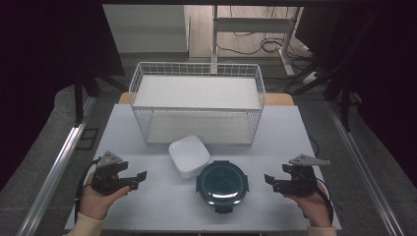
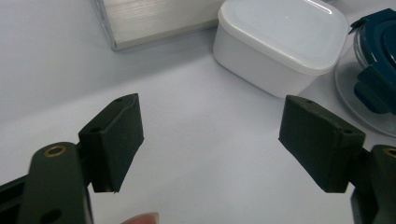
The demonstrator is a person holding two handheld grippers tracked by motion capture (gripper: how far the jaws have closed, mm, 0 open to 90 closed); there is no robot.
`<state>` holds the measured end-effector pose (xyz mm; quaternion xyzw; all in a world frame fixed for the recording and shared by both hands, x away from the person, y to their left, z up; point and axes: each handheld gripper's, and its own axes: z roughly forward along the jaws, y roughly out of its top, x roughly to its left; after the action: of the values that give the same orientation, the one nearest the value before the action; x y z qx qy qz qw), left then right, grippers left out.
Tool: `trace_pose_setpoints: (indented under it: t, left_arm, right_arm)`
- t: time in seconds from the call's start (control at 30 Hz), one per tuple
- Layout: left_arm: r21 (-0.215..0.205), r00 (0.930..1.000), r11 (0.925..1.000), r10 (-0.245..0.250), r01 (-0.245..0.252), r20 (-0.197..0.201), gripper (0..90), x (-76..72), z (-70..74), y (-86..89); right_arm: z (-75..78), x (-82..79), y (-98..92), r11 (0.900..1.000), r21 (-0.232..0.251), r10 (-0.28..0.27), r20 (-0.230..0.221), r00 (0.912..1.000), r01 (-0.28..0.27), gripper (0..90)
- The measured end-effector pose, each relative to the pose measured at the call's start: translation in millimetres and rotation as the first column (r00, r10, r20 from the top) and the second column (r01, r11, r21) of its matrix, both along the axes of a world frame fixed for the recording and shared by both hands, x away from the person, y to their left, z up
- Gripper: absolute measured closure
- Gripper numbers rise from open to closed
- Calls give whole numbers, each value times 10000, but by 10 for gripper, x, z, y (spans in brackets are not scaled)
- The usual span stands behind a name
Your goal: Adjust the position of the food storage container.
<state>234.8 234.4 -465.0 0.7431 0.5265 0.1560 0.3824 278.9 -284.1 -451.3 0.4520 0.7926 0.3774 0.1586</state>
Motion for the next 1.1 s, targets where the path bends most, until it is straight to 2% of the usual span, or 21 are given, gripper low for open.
trace_pose_setpoints:
  t: [0.17, 0.63, 0.9, 1.1]
  left_arm:
    - [17, 9997, 10000, -10, 10, -247, 209, 19, -21, -2]
    - [81, 9998, 9998, -190, 190, -6, 200, -57, 75, -42]
    - [161, 9992, 9994, -307, 311, -258, 198, -14, 34, -39]
    - [166, 9985, 9989, -433, 439, -331, 196, 6, 24, -68]
  right_arm:
    - [3, 10, -42, 10000, 7, -69, -41, 10000, 69, 207]
    - [94, -32, -63, 9997, -89, -240, -102, 9997, 239, 260]
    - [63, 6, -46, 9999, -104, -95, -457, 9989, 90, 316]
    - [106, 37, 3, 9998, -219, 13, -488, 9988, -24, 351]
